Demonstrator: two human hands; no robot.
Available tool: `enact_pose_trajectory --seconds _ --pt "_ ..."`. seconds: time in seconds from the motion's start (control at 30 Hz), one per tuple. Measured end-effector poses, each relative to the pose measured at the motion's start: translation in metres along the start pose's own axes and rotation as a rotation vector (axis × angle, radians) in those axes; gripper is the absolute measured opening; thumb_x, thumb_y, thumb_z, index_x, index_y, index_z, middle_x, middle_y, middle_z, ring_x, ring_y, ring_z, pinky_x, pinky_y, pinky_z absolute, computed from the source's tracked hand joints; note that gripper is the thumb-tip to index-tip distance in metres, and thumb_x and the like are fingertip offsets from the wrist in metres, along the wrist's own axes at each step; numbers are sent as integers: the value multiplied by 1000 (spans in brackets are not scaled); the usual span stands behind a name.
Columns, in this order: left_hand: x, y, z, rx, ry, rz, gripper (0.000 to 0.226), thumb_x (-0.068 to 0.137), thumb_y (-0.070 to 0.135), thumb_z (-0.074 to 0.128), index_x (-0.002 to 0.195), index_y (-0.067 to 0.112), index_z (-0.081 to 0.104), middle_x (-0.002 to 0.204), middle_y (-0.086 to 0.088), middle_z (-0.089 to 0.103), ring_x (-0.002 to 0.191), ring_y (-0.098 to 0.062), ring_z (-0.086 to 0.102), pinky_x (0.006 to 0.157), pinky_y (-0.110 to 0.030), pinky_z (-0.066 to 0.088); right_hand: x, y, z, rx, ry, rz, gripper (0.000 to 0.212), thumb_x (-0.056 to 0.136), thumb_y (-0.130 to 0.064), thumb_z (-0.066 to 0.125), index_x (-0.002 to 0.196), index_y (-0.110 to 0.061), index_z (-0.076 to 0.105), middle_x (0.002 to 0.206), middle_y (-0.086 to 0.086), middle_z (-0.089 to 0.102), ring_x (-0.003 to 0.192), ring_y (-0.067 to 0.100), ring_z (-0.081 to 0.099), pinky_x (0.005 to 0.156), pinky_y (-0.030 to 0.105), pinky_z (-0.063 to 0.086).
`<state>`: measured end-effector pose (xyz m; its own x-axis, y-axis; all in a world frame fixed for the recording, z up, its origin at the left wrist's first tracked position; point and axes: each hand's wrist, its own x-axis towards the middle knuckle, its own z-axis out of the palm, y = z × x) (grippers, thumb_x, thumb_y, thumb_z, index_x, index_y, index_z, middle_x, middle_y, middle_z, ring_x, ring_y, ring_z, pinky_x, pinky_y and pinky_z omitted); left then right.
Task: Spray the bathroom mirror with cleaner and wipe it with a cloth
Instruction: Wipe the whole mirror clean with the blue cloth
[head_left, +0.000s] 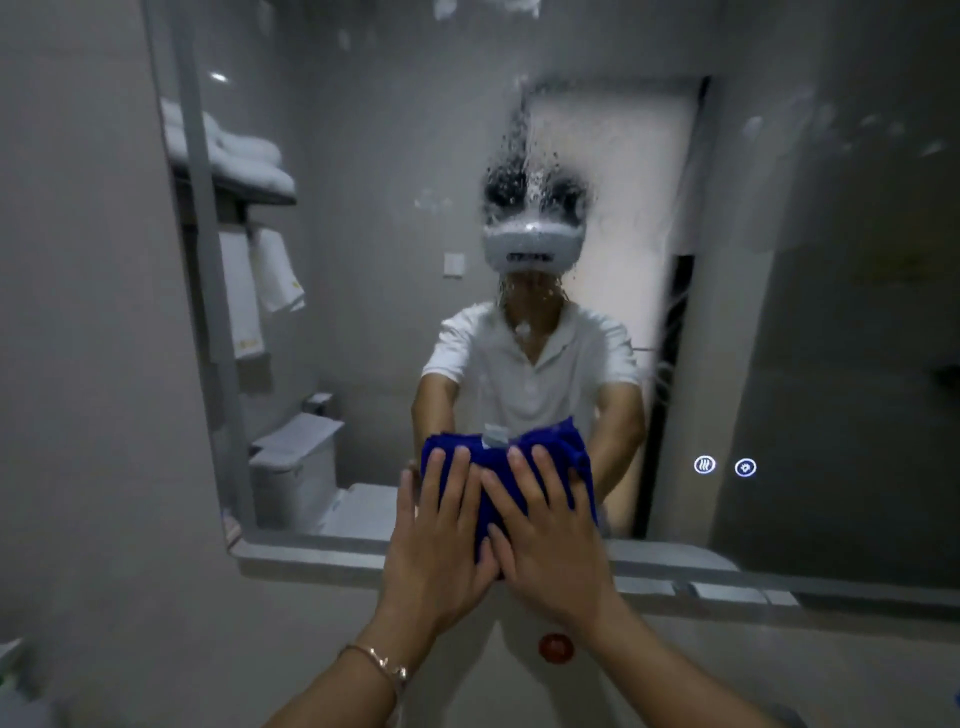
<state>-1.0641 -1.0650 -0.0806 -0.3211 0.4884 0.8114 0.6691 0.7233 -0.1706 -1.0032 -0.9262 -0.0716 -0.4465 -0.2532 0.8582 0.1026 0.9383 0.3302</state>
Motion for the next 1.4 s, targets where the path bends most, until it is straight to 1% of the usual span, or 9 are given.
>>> enact_pose_trajectory --seconds 0.13,0.2,0.33,0.4,0.5,0.77,1.07,1.2,1.4 --pt "97 -40 -63 21 129 -19 78 80 39 36 144 -3 20 152 -23 20 141 -39 16 112 -53 8 124 24 -34 3 125 -68 57 89 -38 42 144 -23 35 151 11 36 139 29 27 107 48 22" --pt "141 -55 -95 13 165 -41 81 80 40 33 146 -4 16 153 -25 16 142 -39 12 114 -51 2 178 41 -52 -36 167 -59 55 89 -39 42 142 -21 44 147 13 42 138 31 34 105 46 23" --pt "204 -56 -134 -5 198 -46 80 81 37 26 148 -2 7 156 -24 4 144 -38 0 115 -47 -3 234 69 -82 -79 113 -1 55 96 -40 29 148 -23 33 155 10 29 144 29 23 112 47 16" --pt "211 -49 -129 -22 286 -72 74 84 30 32 147 -3 11 155 -25 9 144 -39 5 116 -48 3 236 74 -83 -79 166 21 53 97 -38 29 148 -23 34 155 10 30 144 29 23 114 46 16" --pt "205 -47 -110 -40 372 -65 73 82 24 39 146 -4 18 153 -26 14 143 -40 10 117 -49 9 228 72 -72 -84 265 15 52 93 -33 36 143 -21 44 149 12 39 140 31 33 110 49 26" --pt "204 -49 -114 -20 341 -66 76 80 25 39 146 -4 15 154 -27 13 143 -39 9 117 -47 7 228 71 -74 -44 269 6 54 89 -33 36 140 -20 48 147 12 42 138 31 36 108 51 30" --pt "203 -58 -118 78 265 -13 76 80 31 34 145 -6 20 152 -28 17 142 -42 12 116 -52 15 229 71 -73 -46 268 -4 56 89 -40 33 141 -20 45 148 14 40 138 33 32 108 50 21" --pt "203 -59 -120 84 248 10 78 78 33 34 145 -4 21 153 -26 16 143 -39 10 117 -51 13 229 72 -72 -59 270 8 57 88 -39 34 141 -19 43 148 15 39 139 33 29 107 50 18" --pt "203 -74 -124 83 273 90 79 75 37 34 144 -1 27 153 -22 21 143 -36 15 116 -46 12 233 64 -72 -69 259 37 57 87 -38 34 138 -16 44 147 17 40 138 34 26 107 54 21"
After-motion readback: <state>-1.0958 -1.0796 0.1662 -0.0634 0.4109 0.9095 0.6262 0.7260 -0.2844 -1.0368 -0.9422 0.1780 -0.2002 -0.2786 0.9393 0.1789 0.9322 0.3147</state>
